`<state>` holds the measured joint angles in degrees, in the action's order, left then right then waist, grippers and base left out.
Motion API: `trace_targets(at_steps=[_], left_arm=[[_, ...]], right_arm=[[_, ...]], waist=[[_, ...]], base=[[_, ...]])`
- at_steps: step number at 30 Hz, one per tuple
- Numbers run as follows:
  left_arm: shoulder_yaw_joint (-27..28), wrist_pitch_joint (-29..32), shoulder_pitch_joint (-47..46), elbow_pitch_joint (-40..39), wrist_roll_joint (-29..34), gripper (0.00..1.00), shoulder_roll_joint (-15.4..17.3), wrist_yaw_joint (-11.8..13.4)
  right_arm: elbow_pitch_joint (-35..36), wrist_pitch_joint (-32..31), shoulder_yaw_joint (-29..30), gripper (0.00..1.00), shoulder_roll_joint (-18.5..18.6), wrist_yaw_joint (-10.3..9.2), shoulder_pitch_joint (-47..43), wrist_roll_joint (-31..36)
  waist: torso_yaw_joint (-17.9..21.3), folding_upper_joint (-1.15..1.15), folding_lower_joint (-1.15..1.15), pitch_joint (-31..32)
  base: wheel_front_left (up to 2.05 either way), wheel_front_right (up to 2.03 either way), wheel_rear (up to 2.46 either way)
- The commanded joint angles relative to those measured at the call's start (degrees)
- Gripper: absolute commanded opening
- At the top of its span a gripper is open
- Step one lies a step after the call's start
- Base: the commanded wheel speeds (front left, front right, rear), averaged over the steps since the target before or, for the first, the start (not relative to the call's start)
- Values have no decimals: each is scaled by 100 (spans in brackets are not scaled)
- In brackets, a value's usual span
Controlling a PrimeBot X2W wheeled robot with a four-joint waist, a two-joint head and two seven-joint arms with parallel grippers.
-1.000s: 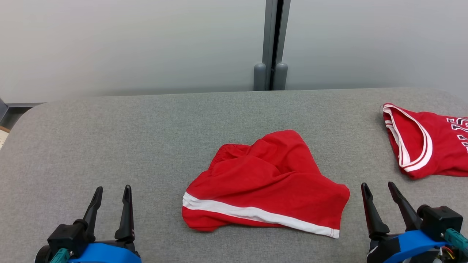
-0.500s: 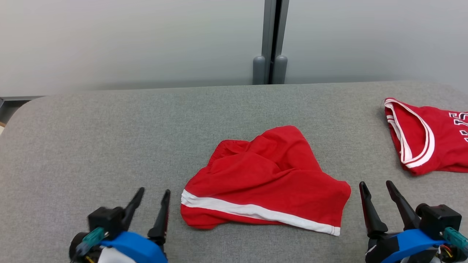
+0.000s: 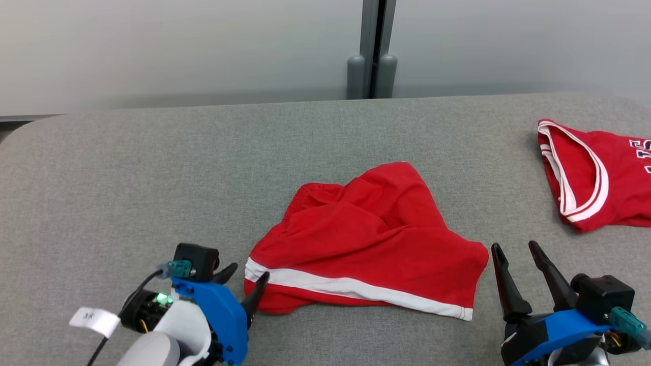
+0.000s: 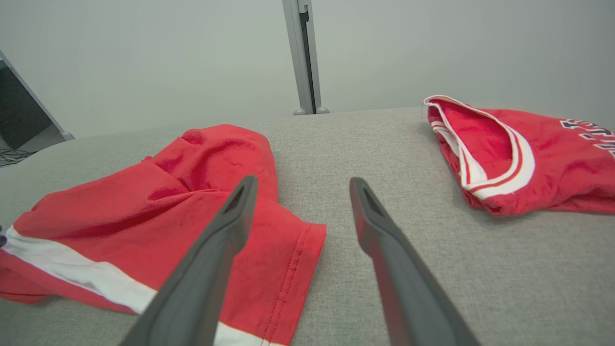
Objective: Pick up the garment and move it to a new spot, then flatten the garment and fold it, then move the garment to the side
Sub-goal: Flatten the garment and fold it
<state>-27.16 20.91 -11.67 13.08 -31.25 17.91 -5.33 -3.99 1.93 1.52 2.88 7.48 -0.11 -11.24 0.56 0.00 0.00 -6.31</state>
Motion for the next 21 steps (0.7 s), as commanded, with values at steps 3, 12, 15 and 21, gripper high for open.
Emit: trace_targets(at_steps=[3,12,15,21], left_arm=[[-52,140,-297,133,61,100,93,-27],[-208,398,-591,576,-34,100,123,-105],[-269,333,-658,670,-65,65,93,-129],[-264,-48,-615,750,-165,0,4,-131]], right_arm=[[-14,32,-5,100,2,2,109,-12],[-30,68,-36,100,1,2,201,1],[-29,65,-32,100,1,2,209,11],[8,-94,-85,100,2,2,151,-18]], waist=[[54,0,0,-88],[125,0,0,-200],[131,0,0,-215],[142,0,0,-221]], base=[[0,0,0],[0,0,0],[0,0,0],[0,0,0]])
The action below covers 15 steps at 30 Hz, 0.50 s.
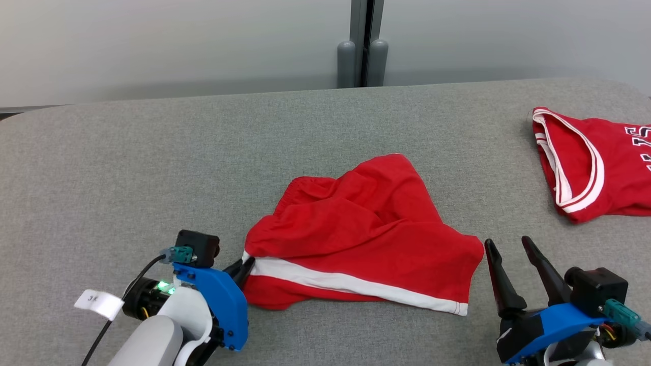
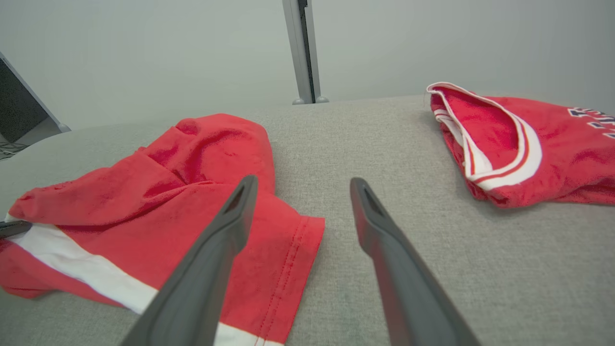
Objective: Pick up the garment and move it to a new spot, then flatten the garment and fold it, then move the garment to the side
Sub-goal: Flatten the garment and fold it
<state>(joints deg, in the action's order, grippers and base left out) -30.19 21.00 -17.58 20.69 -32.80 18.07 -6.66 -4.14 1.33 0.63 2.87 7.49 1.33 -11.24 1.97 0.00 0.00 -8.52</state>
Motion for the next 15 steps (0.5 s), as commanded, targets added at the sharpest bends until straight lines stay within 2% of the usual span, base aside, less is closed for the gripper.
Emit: trace_targets(at_steps=[1,8,15], left_arm=[[76,-184,48,-42,-24,0,-44,60],[192,-770,628,-420,-121,0,-296,395],[251,-1044,924,-739,-120,0,-362,625]], right_arm=[[36,-119,24,100,3,1,-39,-56],[349,-1279,-68,100,3,1,-552,-210],[363,-1954,24,100,1,2,-730,-425]], waist=[[1,0,0,-6],[-45,0,0,-96],[-135,0,0,-198]], base=[[0,0,0],[0,0,0],[0,0,0]])
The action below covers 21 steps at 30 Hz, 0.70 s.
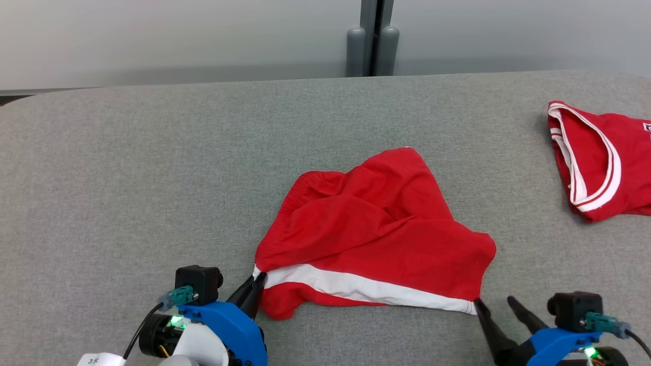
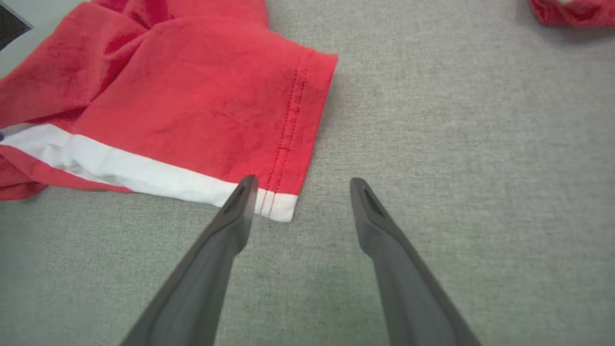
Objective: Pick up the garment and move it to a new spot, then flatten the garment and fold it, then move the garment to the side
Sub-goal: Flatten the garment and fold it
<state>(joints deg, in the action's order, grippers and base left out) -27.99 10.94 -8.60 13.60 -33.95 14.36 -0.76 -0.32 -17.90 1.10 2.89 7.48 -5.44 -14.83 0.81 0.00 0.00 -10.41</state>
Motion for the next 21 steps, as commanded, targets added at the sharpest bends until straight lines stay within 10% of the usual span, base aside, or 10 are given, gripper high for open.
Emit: trace_targets(at_steps=[1,18,21], left_arm=[[36,-47,28,-47,-4,0,17,41],[73,-129,-84,-79,-103,0,82,32],[54,-147,-100,-73,-123,0,73,4]], right_arm=[[-60,-112,-62,100,-1,3,-35,-85],[-893,-745,-532,100,0,2,569,112],[-986,-737,-504,34,-1,2,621,144]], waist=[[-32,0,0,-12],[-106,0,0,-101],[-116,0,0,-104]], base=[[0,0,0],[0,0,0],[0,0,0]])
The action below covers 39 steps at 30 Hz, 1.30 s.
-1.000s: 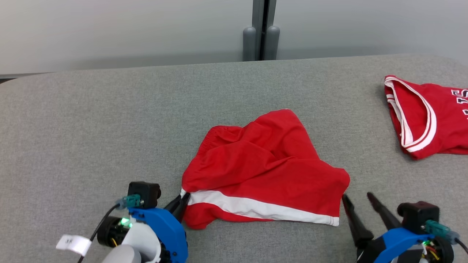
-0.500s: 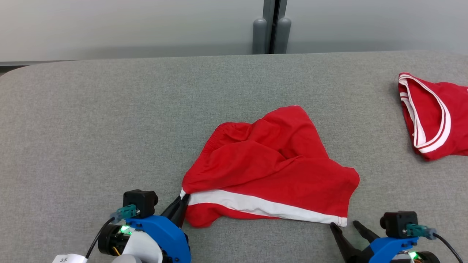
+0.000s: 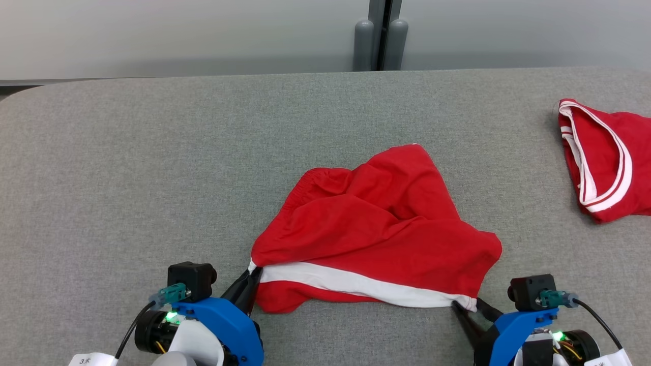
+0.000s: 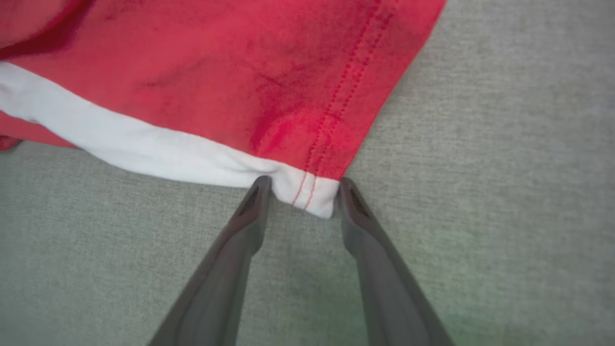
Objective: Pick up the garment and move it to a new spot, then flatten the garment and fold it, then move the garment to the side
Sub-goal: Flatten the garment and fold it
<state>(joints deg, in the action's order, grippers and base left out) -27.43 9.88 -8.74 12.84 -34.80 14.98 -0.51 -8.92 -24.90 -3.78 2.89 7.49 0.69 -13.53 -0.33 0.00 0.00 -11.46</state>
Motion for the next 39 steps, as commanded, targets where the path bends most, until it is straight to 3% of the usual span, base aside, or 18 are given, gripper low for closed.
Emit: trace_targets(at_steps=[1,7,17,25,30,34,39], left_arm=[[-7,-45,-85,7,-41,0,6,-33],[28,-243,-112,-29,-41,0,-27,-37],[210,-838,148,-602,-246,0,-89,-201],[367,-1186,372,-1631,-674,0,-239,-357],[457,-961,231,-2338,-1022,0,-204,-397],[575,-543,-340,-2446,-1245,0,-47,-451],[876,-153,-1642,-1865,-1503,0,117,-536]], right_arm=[[-138,-1,-26,3,-1,2,28,7],[103,370,57,0,3,2,114,-75],[1296,680,133,0,2,2,-73,104],[2382,822,392,0,0,2,-148,158],[2905,513,553,0,-1,2,22,281],[2845,120,453,0,84,2,762,429],[1906,-79,320,0,446,2,2430,208]], waist=[[-1,0,0,1],[35,0,0,44],[169,0,0,203],[200,0,0,342],[185,0,0,273],[218,0,0,42],[282,0,0,-462]], base=[[0,0,0],[0,0,0],[0,0,0],[0,0,0],[0,0,0],[0,0,0],[0,0,0]])
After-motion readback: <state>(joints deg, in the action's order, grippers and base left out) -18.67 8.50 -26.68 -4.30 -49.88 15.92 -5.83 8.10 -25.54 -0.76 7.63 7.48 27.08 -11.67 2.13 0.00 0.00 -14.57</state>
